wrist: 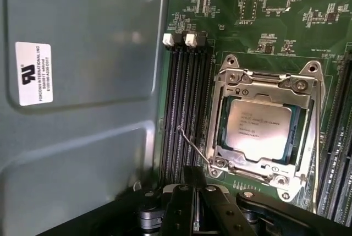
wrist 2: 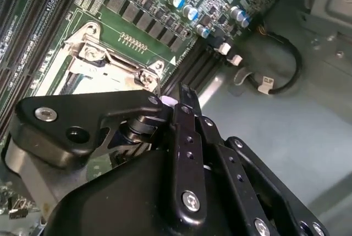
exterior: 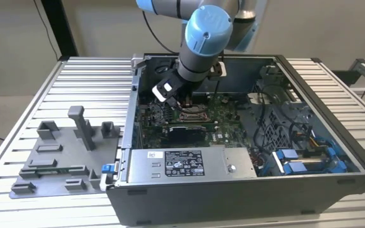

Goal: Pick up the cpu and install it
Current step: 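Install the second cpu locking lever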

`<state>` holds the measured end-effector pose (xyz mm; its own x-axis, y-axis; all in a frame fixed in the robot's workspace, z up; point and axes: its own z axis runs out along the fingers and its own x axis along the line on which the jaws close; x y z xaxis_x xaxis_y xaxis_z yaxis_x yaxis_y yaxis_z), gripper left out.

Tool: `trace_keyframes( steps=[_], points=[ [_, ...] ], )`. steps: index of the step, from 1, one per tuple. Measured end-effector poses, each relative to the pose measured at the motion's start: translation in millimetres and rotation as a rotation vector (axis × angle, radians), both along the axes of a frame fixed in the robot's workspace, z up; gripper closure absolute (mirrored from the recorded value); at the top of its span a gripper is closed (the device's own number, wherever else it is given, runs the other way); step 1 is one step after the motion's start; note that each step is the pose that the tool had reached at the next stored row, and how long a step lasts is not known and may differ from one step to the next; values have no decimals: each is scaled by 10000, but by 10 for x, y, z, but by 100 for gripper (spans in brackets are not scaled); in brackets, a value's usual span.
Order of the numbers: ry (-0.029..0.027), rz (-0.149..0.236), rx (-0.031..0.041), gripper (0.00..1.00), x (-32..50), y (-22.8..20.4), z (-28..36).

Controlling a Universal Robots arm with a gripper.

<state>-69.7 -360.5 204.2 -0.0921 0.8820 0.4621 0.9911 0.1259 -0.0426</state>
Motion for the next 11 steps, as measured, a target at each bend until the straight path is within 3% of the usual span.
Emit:
trace_keyframes(
  steps=[11],
  points=[
    [0,0,0,100,15,11,-46]
  ],
)
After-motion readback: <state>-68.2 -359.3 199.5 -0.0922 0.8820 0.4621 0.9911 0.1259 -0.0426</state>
